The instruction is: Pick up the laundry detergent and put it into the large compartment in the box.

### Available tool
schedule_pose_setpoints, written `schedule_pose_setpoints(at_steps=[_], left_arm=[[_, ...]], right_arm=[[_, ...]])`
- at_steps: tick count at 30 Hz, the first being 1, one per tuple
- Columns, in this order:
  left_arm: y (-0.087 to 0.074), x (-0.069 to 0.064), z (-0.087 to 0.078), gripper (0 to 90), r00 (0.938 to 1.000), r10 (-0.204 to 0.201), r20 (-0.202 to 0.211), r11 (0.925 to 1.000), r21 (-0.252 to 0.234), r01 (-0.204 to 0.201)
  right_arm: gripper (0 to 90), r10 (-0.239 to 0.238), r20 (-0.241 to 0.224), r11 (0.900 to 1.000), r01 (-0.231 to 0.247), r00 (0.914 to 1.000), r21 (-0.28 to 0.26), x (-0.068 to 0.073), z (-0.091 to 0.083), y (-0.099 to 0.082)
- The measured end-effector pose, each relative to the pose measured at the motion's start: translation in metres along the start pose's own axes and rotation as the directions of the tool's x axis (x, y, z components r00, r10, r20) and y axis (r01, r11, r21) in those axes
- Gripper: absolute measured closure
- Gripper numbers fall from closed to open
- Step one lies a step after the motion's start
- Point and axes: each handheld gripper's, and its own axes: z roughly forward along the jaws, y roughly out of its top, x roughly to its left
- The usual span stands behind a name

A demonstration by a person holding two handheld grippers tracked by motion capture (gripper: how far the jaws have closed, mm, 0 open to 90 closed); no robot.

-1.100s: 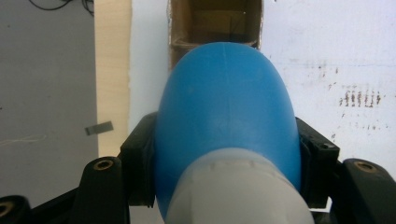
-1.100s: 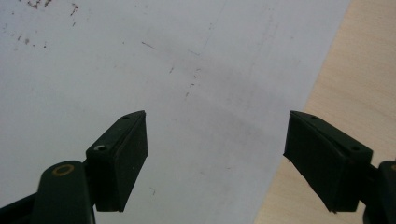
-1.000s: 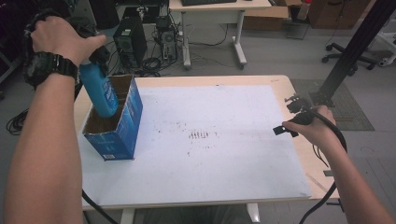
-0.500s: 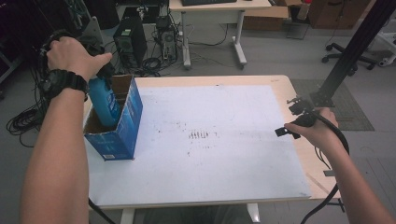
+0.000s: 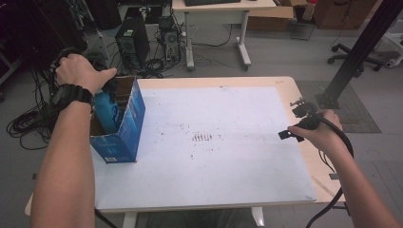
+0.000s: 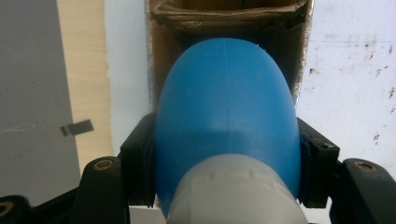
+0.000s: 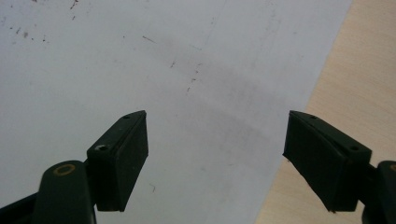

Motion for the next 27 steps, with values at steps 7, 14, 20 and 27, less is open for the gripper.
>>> schedule_pose_setpoints(at_steps=[7, 14, 20, 27], left_arm=[[0.001, -0.002, 0.016, 37.7, 0.9998, 0.017, 0.003, 0.9998, 0.008, -0.017], [0.001, -0.002, 0.031, 37.7, 0.9999, 0.016, -0.001, 0.9996, 0.021, -0.016], [0.001, -0.002, 0.047, 37.6, 0.9997, 0.023, 0.005, 0.9989, 0.040, -0.023], [0.000, -0.002, 0.058, 37.7, 0.9995, 0.031, 0.005, 0.9983, 0.049, -0.031]], right_arm=[[22.1, -0.006, 0.001, 1.0000, 0.006, 1.0000, -0.001, 0.001, 0.000, 0.000], [22.1, -0.003, 0.002, 1.0000, 0.003, 1.0000, 0.003, 0.000, 0.002, -0.001], [22.0, 0.002, 0.006, 1.0000, -0.002, 1.0000, 0.009, -0.002, 0.003, -0.003], [22.1, 0.004, 0.006, 0.9999, -0.004, 1.0000, 0.011, -0.002, 0.003, -0.004]])
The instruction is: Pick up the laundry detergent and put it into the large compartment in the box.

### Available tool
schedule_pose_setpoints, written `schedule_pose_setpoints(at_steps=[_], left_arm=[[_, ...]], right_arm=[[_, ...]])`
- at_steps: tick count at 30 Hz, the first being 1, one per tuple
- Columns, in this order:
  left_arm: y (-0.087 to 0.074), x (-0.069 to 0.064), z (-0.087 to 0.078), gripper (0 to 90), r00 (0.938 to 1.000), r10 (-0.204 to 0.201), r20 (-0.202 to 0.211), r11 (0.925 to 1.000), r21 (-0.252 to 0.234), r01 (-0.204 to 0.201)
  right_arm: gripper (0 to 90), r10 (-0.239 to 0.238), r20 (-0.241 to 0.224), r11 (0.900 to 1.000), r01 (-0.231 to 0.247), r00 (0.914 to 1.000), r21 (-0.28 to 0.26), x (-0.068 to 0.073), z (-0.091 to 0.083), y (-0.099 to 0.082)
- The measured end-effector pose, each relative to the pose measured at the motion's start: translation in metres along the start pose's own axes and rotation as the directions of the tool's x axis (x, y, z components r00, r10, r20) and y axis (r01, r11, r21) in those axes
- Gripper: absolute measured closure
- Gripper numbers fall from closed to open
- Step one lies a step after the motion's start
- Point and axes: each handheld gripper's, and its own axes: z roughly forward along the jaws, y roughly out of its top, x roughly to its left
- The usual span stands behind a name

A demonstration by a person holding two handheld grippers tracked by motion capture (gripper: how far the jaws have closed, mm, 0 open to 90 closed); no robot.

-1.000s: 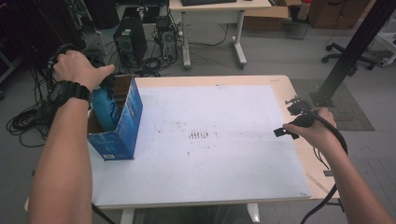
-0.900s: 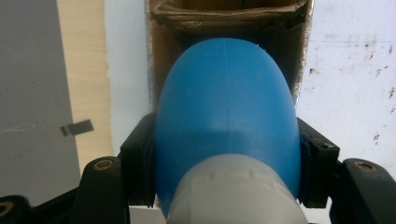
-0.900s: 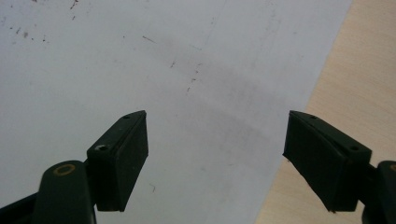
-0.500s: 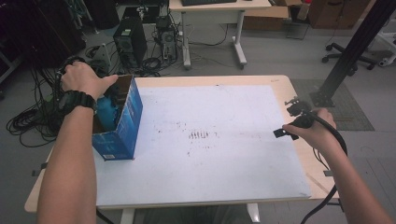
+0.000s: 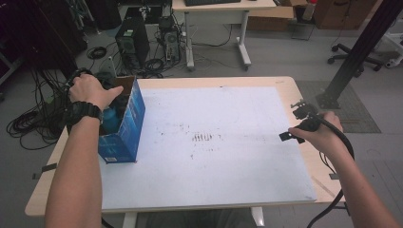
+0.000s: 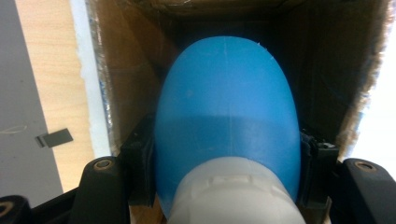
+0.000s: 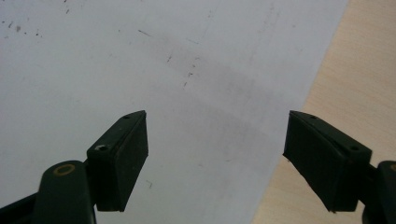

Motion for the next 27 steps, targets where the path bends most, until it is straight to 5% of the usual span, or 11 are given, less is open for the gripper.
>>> schedule_pose_setpoints(at_steps=[9, 27], left_arm=[[-0.001, -0.001, 0.015, 37.7, 1.0000, 0.007, 0.000, 0.9999, 0.011, -0.007], [-0.002, -0.002, 0.016, 37.3, 0.9999, 0.006, -0.009, 1.0000, 0.003, -0.005]], right_arm=[[22.0, -0.002, 0.001, 1.0000, 0.002, 1.0000, -0.002, 0.001, 0.000, 0.000], [21.9, -0.006, -0.001, 1.0000, 0.006, 1.0000, -0.002, 0.001, 0.000, -0.002]])
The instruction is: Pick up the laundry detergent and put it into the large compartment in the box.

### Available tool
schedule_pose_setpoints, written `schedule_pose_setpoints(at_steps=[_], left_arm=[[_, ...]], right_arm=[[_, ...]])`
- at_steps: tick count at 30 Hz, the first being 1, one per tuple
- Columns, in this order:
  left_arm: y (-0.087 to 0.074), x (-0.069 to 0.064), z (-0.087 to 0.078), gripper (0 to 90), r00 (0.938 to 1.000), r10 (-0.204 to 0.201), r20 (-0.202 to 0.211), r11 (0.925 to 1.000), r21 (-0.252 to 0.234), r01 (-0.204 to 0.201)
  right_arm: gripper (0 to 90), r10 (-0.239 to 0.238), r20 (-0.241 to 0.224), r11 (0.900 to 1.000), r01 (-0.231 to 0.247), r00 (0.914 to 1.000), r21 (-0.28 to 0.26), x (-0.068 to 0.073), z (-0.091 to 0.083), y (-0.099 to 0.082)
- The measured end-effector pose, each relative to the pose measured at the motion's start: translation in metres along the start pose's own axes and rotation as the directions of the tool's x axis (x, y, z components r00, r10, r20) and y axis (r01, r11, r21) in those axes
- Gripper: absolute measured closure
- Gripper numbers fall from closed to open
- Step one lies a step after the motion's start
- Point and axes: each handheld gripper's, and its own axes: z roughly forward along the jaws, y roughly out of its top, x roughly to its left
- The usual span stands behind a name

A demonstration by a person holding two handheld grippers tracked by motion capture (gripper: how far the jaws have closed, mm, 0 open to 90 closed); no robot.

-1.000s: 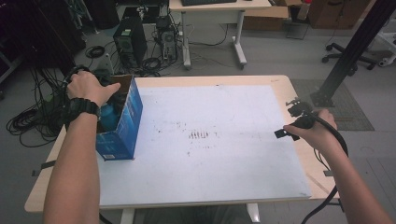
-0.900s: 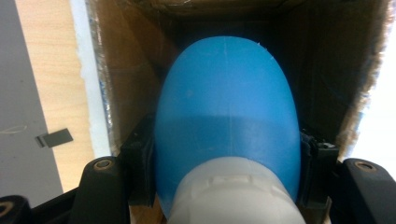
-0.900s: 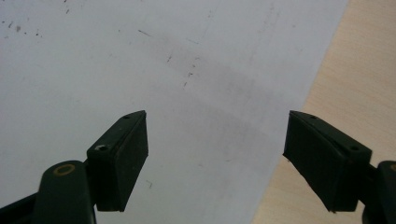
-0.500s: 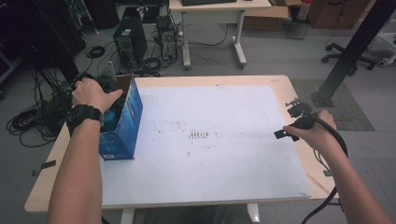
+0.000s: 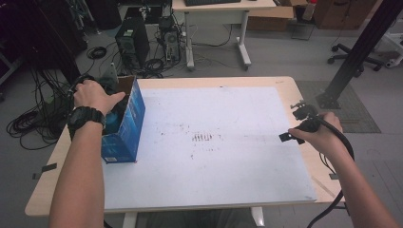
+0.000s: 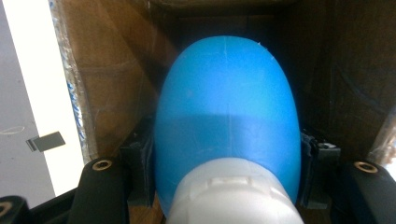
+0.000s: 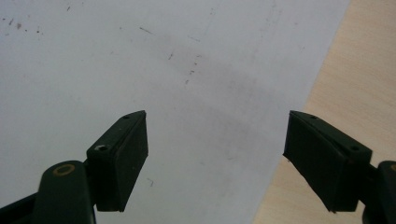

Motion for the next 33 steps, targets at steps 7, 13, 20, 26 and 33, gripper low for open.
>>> schedule_pose_setpoints(at_steps=[7, 13, 20, 26, 33], left_arm=[[-0.002, 0.002, -0.005, 36.4, 0.9999, -0.016, 0.005, 0.9997, -0.021, 0.016], [-0.004, 0.003, -0.008, 29.4, 0.9993, -0.030, 0.024, 0.9989, -0.036, 0.031], [-0.008, 0.003, -0.023, 22.3, 0.9988, -0.037, 0.032, 0.9980, -0.050, 0.038], [-0.010, 0.002, -0.040, 21.7, 0.9984, -0.040, 0.039, 0.9966, -0.070, 0.043], [-0.012, -0.001, -0.058, 21.5, 0.9981, -0.038, 0.048, 0.9949, -0.092, 0.042]], right_arm=[[21.9, 0.003, -0.001, 1.0000, -0.003, 1.0000, 0.001, -0.001, 0.000, -0.001], [21.9, 0.005, -0.002, 1.0000, -0.005, 1.0000, 0.000, -0.001, -0.001, -0.002], [21.9, 0.002, -0.004, 1.0000, -0.002, 1.0000, -0.005, -0.001, -0.003, -0.003], [21.9, 0.003, -0.006, 1.0000, -0.003, 1.0000, -0.008, -0.002, -0.004, -0.004], [21.9, 0.007, -0.006, 0.9999, -0.007, 1.0000, -0.014, -0.003, -0.007, -0.005]])
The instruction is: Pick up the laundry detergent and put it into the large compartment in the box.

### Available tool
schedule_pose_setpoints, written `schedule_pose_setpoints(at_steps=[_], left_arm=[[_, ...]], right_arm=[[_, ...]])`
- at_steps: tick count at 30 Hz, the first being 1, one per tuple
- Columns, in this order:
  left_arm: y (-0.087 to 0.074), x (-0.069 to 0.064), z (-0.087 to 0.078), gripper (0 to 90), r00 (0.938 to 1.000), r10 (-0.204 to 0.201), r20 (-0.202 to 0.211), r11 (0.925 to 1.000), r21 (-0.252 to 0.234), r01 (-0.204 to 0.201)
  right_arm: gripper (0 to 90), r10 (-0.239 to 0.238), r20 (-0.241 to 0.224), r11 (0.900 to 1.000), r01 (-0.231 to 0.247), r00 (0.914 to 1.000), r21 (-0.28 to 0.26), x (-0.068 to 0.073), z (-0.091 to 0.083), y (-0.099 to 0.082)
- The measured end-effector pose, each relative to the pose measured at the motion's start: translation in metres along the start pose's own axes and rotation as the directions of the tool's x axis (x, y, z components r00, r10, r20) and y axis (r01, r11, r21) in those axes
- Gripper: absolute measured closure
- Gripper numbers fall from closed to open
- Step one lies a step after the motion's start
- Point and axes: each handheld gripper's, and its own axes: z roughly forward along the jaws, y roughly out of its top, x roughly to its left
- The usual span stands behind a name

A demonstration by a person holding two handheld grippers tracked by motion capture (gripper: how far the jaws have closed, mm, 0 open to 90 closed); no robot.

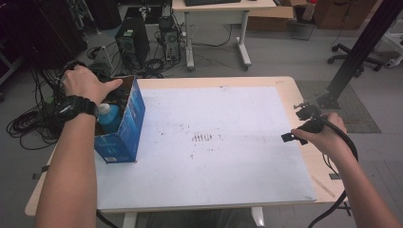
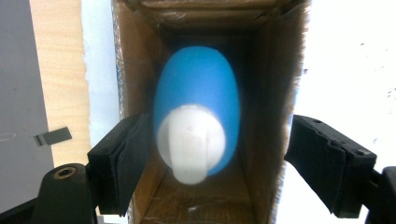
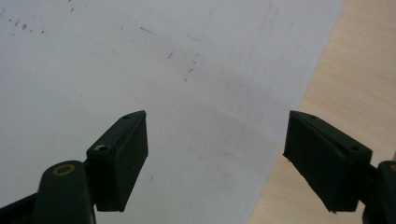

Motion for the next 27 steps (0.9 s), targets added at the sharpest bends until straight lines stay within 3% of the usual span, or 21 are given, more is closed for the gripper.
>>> schedule_pose_setpoints(at_steps=[6, 16, 27], left_arm=[[0.000, -0.005, -0.011, 21.5, 1.0000, 0.005, 0.007, 0.9999, -0.011, -0.005], [-0.001, -0.026, -0.023, 21.4, 0.9995, 0.017, 0.026, 0.9993, -0.034, -0.016], [-0.001, -0.065, -0.025, 20.8, 0.9979, 0.057, 0.032, 0.9982, -0.021, -0.056]], right_arm=[[21.8, 0.001, -0.001, 1.0000, -0.001, 1.0000, 0.000, 0.000, -0.002, 0.000], [21.8, -0.002, -0.003, 1.0000, 0.002, 1.0000, 0.003, 0.001, -0.003, -0.001], [21.7, -0.002, -0.004, 1.0000, 0.002, 1.0000, 0.001, -0.001, -0.006, -0.002]])
